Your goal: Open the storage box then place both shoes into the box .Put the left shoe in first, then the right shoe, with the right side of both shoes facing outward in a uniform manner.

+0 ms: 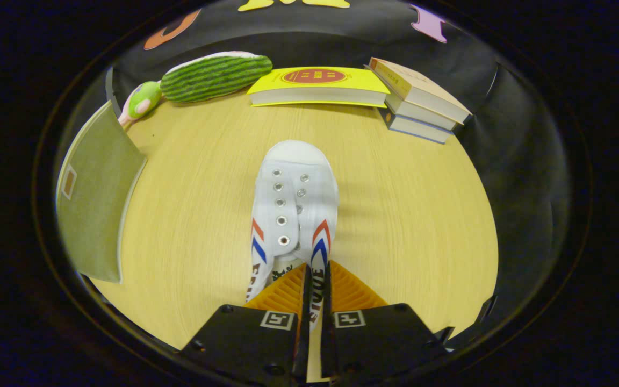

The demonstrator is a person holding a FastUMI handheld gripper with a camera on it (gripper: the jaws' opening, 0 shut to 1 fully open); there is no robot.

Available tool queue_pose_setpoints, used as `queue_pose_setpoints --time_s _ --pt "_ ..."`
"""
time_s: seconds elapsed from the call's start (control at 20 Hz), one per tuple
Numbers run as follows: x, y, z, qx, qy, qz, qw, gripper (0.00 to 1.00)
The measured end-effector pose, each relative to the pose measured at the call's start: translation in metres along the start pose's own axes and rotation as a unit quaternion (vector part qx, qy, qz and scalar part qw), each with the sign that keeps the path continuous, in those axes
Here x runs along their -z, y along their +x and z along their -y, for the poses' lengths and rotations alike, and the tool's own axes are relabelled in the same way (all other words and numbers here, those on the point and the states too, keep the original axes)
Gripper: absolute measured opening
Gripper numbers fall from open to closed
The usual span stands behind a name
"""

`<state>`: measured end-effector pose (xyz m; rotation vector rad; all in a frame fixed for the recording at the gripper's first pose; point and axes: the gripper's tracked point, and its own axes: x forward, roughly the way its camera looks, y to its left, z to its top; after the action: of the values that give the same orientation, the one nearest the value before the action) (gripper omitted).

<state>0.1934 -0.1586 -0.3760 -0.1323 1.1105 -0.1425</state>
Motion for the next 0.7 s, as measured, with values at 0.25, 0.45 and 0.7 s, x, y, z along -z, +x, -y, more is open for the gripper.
queue_pose_setpoints --time_s 0.25,0.45,0.7 --pt "-0.02 -0.049 -0.008 -0.039 0.044 0.041 0.997 0.06" --pt "-0.031 -0.099 -0.022 -0.071 0.06 0.06 0.994 0.06" --pt "-0.049 -0.161 -0.051 -0.131 0.105 0.089 0.982 0.05"
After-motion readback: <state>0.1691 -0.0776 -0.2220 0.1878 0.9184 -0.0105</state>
